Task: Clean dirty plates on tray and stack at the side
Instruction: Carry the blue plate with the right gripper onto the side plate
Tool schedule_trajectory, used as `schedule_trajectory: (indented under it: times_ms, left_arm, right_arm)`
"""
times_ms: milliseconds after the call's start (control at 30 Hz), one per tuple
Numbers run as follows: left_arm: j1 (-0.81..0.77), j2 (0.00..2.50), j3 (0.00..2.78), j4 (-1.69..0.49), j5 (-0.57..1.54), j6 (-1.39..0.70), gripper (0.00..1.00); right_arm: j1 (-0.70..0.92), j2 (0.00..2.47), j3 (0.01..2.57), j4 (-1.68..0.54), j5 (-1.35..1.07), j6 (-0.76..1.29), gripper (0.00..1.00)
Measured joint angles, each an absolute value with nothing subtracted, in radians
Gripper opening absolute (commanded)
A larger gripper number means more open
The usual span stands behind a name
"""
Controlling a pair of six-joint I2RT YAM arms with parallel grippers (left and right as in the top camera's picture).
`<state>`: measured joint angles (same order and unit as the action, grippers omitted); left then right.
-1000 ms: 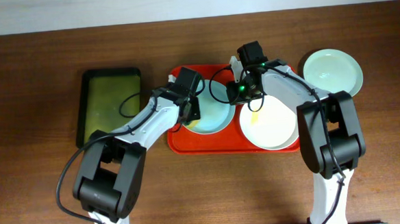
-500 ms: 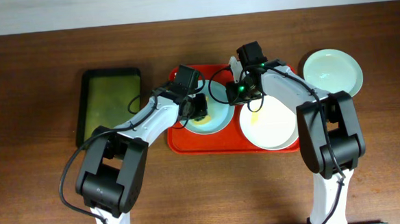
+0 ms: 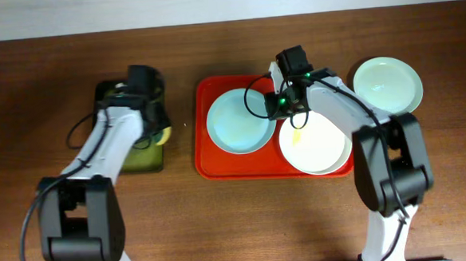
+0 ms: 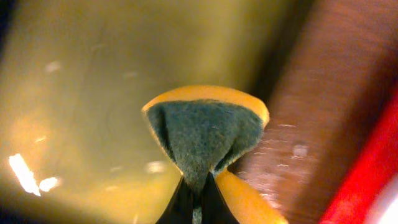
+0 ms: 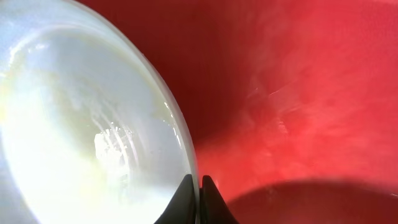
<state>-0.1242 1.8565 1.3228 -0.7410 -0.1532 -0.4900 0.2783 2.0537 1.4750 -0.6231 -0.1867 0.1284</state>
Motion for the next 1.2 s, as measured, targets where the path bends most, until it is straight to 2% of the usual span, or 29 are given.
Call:
schedule_trajectory:
  times_ms: [67, 133, 267, 400, 600, 633, 700, 767, 900, 933, 967, 1000, 1100, 1200]
  left_arm:
    - [-0.012, 1.856, 1.32, -0.799, -0.119, -0.49, 0.0]
    - [0.054, 1.856, 1.319, -0.802, -0.093, -0.49, 0.0]
    - [0.059, 1.856, 1.319, -0.802, -0.062, -0.49, 0.0]
    - [0.059, 1.856, 1.319, -0.801, -0.056, -0.49, 0.0]
    - [0.059, 1.856, 1.319, -0.801, -0.055, -0.49, 0.0]
    - [0.059, 1.856, 1.319, -0.802, -0.055, -0.49, 0.0]
    - [0.059, 1.856, 1.319, -0.801, -0.055, -0.49, 0.0]
    - [0.059, 1.856, 1.319, -0.802, -0.055, -0.49, 0.0]
    - [0.059, 1.856, 1.318, -0.805, -0.055, -0.49, 0.0]
    - [0.059, 1.856, 1.318, -0.805, -0.055, -0.49, 0.0]
    - [0.059, 1.856, 1.318, -0.804, -0.055, -0.49, 0.0]
    - [0.059, 1.856, 1.318, -0.804, -0.055, -0.49, 0.0]
    - [0.059, 1.856, 1.318, -0.805, -0.055, -0.49, 0.0]
    - [0.059, 1.856, 1.318, -0.805, -0.055, -0.49, 0.0]
  right_arm:
    - [0.354, 1.934, 1.474, -0.624, 0.06, 0.117, 0.04]
    - [0.486, 1.833, 1.475, -0.596, 0.322, 0.021, 0.04]
    - [0.673, 1.819, 1.473, -0.542, 0.759, -0.271, 0.04]
    - [0.777, 1.819, 1.472, -0.387, 1.151, -0.522, 0.04]
    - [0.859, 1.818, 1.471, -0.27, 1.286, -0.884, 0.04]
    - [0.859, 1.818, 1.471, -0.269, 1.285, -0.886, 0.04]
    - [0.844, 1.818, 1.475, -0.402, 1.119, -0.731, 0.04]
    - [0.727, 1.821, 1.475, -0.558, 0.781, -0.615, 0.04]
    - [0.329, 1.821, 1.475, -0.533, 0.482, -0.184, 0.04]
    - [0.171, 1.821, 1.474, -0.527, 0.248, -0.093, 0.04]
    - [0.095, 1.821, 1.474, -0.525, 0.116, -0.066, 0.04]
    - [-0.077, 1.821, 1.474, -0.541, -0.126, -0.027, 0.04]
    - [-0.328, 1.838, 1.474, -0.57, -0.293, 0.005, 0.04]
    - [-0.525, 1.924, 1.474, -0.563, -0.323, 0.097, 0.04]
